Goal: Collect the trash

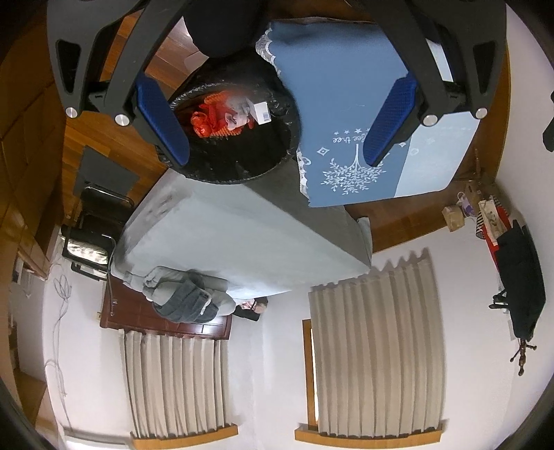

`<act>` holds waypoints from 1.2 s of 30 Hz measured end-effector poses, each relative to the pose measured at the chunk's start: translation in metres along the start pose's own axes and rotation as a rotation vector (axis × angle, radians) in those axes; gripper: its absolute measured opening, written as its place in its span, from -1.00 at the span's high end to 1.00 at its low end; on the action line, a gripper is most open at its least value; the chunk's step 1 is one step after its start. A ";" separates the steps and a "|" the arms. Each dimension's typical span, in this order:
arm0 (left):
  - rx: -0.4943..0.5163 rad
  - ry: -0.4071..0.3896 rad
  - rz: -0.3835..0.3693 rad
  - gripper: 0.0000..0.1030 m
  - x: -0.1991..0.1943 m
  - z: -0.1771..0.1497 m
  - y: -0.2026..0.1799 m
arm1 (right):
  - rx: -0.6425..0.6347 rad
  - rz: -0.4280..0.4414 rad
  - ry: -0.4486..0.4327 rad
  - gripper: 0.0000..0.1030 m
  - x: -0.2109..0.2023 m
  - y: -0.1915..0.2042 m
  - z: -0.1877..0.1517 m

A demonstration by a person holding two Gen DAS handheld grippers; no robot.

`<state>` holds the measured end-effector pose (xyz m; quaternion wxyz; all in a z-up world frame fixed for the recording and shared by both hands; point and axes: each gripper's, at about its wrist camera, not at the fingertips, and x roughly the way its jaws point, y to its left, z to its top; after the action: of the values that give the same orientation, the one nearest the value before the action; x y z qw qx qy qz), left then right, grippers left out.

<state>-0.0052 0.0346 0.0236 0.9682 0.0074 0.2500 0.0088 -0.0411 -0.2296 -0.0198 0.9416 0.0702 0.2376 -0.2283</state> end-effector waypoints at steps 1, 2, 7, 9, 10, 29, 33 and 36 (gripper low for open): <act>0.001 0.000 0.000 -0.88 0.000 0.000 0.000 | 0.000 0.000 0.000 -0.90 0.000 -0.001 0.000; 0.001 0.000 0.000 -0.88 0.000 0.000 0.000 | -0.001 0.001 0.000 -0.90 0.000 -0.001 0.000; 0.007 -0.002 -0.003 -0.88 0.000 0.003 -0.001 | 0.000 0.000 0.001 -0.90 0.000 -0.001 0.000; 0.008 -0.001 -0.004 -0.88 0.000 0.003 -0.002 | 0.001 -0.001 0.000 -0.90 0.000 -0.001 0.000; 0.008 -0.001 -0.003 -0.88 0.000 0.003 -0.002 | 0.001 0.000 0.000 -0.90 0.000 -0.002 0.000; 0.008 0.000 -0.008 -0.88 -0.001 0.003 -0.004 | 0.001 0.000 0.001 -0.90 0.000 -0.002 0.000; 0.007 0.000 -0.007 -0.88 -0.001 0.004 -0.004 | 0.001 0.000 0.000 -0.90 0.000 -0.003 0.000; 0.007 0.000 -0.007 -0.88 -0.001 0.004 -0.003 | 0.002 0.000 0.001 -0.90 0.000 -0.003 0.000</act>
<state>-0.0042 0.0313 0.0275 0.9681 0.0100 0.2503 0.0044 -0.0428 -0.2321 -0.0201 0.9414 0.0713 0.2377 -0.2283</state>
